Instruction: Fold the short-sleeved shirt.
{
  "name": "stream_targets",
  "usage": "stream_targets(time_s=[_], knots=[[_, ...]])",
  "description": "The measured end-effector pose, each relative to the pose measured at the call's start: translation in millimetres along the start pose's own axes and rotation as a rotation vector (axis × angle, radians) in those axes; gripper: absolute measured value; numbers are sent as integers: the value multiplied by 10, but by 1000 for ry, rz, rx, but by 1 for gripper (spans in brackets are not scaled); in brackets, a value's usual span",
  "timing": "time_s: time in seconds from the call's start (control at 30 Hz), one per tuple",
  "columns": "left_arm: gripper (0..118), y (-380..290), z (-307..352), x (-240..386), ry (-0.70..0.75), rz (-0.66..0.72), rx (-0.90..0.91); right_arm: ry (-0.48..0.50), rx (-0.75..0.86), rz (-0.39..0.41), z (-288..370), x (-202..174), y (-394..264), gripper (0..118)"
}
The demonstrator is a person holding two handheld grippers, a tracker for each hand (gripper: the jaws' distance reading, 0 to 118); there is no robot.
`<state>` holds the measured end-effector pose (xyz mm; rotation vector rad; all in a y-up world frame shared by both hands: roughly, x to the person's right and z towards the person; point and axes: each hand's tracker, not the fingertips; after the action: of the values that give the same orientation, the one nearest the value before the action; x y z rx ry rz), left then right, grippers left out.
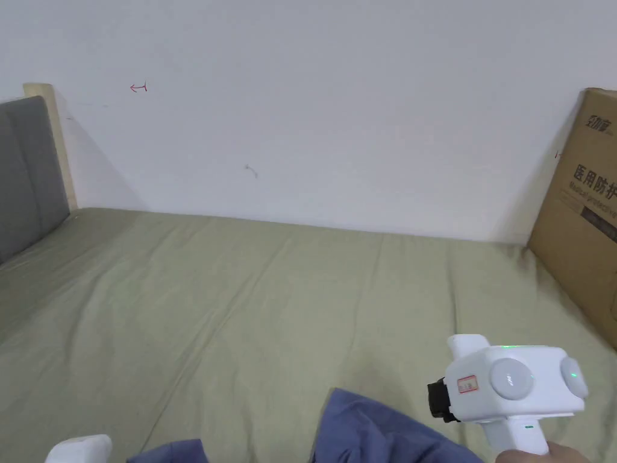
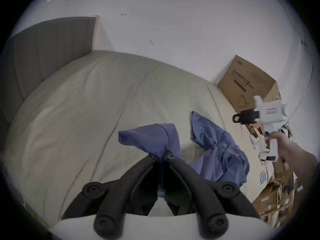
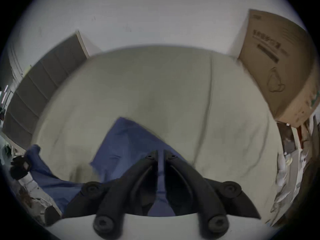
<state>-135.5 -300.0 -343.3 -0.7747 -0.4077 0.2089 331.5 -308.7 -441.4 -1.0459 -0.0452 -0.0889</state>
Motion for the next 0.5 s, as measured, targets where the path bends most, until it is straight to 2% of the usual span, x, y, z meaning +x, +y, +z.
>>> stream_targets(time_s=[0.03, 0.1, 0.13, 0.17, 0.23, 0.27, 0.33, 0.37, 0.4, 0.43, 0.47, 0.5], knots=[[3, -20, 11, -18, -2, 14, -3, 30, -59, -19, -157, 20, 52, 14], [3, -61, 40, -97, 1, 42, 1, 62, -188, -91, -480, 79, 73, 83], [3, -77, 47, -130, 8, 53, 2, 72, -230, -108, -594, 104, 68, 96], [3, -107, 45, -143, 16, 65, 6, 46, -246, -110, -696, 116, 58, 96], [3, -148, 67, -199, 27, 87, 18, -69, -258, -68, -844, 117, -11, 96], [3, -174, 90, -226, 32, 103, 23, -92, -263, -40, -906, 111, -59, 96], [3, -220, 127, -254, 37, 114, 26, -58, -268, -37, -916, 59, -164, 96], [3, -235, 151, -273, 45, 113, 31, -62, -243, -22, -836, 36, -184, 93], [3, -239, 176, -292, 50, 111, 35, -55, -239, -11, -784, 25, -194, 84], [3, -242, 204, -294, 56, 108, 39, -7, -251, 6, -737, 18, -202, 64], [3, -228, 230, -305, 64, 104, 40, 32, -243, 29, -622, -29, -228, 21], [3, -210, 263, -316, 69, 104, 41, 35, -228, 60, -527, -63, -257, 1]])
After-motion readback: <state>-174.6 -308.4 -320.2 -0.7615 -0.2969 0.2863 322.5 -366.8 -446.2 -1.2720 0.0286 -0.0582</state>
